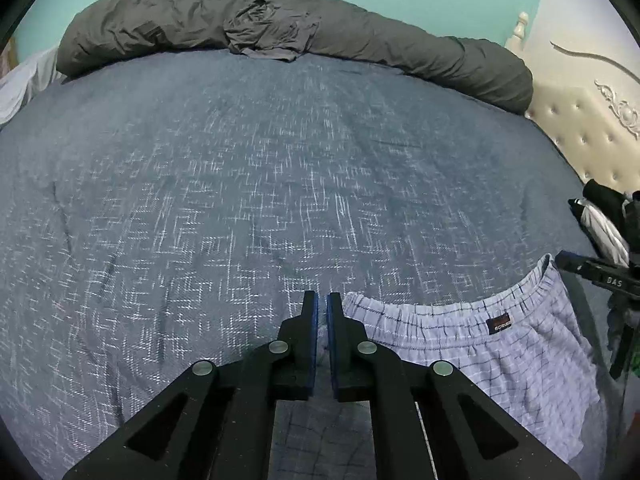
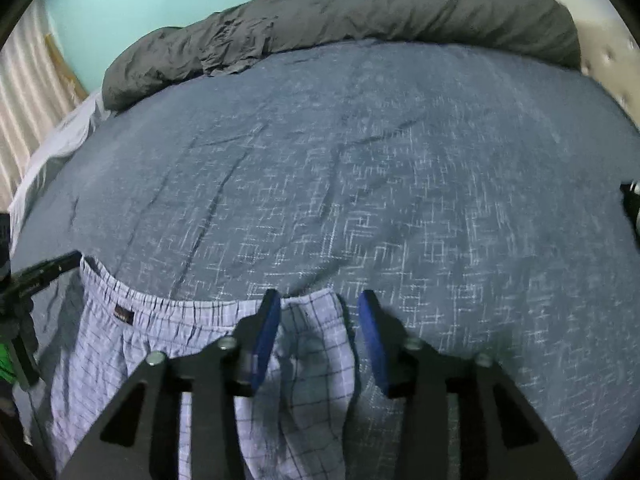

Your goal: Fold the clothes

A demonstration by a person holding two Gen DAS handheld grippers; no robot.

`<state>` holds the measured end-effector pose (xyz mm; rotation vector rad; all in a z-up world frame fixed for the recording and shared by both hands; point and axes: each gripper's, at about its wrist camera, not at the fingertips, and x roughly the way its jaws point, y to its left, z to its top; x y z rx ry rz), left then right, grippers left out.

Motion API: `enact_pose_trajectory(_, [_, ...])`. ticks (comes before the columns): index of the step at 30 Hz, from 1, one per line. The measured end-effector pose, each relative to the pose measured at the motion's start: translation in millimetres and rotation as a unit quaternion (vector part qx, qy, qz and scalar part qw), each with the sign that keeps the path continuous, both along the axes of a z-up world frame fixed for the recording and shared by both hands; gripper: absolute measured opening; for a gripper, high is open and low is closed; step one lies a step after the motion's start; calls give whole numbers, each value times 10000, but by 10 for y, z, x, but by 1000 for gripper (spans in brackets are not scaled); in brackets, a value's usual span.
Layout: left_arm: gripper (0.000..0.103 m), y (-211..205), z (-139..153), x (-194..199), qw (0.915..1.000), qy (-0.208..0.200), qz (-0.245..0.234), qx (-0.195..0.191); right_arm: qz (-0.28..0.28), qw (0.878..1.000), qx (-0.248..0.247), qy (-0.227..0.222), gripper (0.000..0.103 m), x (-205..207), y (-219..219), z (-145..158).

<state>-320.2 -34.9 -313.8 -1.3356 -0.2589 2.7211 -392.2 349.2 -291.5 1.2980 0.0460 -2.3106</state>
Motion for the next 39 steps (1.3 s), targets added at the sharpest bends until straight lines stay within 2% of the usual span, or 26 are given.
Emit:
enact_pose_trajectory(3, [9,-2,-43,-52,9999,-94,-62,97,115,9997,62,-194,42,-29,-10,-112])
enact_pose_trajectory(4, [9,5,-47,-53,9999,-76,-89,78,158,9997,77,-190,38,-26,-14,-125])
enact_pose_trajectory(5, [9,15,-49,-47,9999,-42,-112,37,192,9996,78,-176,19,-20,-15,-136])
enact_pose_trajectory(6, [4,25,-51,-40,9999,-7,-135,-4,195,9997,50,-128,11,-6,-10,-139])
enact_pose_trajectory(8, [0,54,-33,-35,9998,62,-175,-41,128,9999,-47,9,7,24,24,-119])
enact_pose_trajectory(12, [0,59,64,-40,9995,243,-164,-68,-2,9993,-210,318,5,51,103,3])
enact_pose_trajectory(16, [0,54,72,-80,9996,258,-47,-72,-84,9985,-172,505,5,-33,101,94])
enact_pose_trajectory(21, [1,-10,94,-122,9998,-26,19,187,-110,9991,-106,401,5,-112,11,23])
enact_pose_trajectory(23, [4,-19,169,-113,9995,-72,-76,304,-81,9993,-79,369,5,-115,-29,-5])
enact_pose_trajectory(24, [12,4,201,-94,9993,-70,-133,335,-75,9993,-70,354,5,-119,-10,-1])
enact_pose_trajectory(25, [26,35,191,-87,9992,-88,-196,334,-76,9994,-65,336,5,-126,11,2])
enact_pose_trajectory(27, [38,104,144,-83,9989,-136,-327,310,-106,9995,-76,289,5,-114,48,-12])
enact_pose_trajectory(28, [38,138,121,-81,9987,-160,-392,299,-104,9995,-79,278,5,-105,57,-20])
enact_pose_trajectory(32, [38,172,-84,-104,9983,-333,-375,295,-38,9996,-46,278,5,-66,65,-13])
enact_pose_trajectory(33, [33,166,-120,-104,9982,-344,-383,313,-34,9996,-46,282,5,-66,52,-10])
enact_pose_trajectory(34, [22,164,-138,-101,9981,-345,-402,321,-29,9996,-48,285,5,-63,47,-9])
enact_pose_trajectory(37, [12,159,-113,-83,9978,-288,-473,366,4,9995,-68,300,5,-42,42,-9])
enact_pose_trajectory(39, [10,168,-42,-61,9985,-139,-455,281,11,9994,-111,328,5,-30,40,-6])
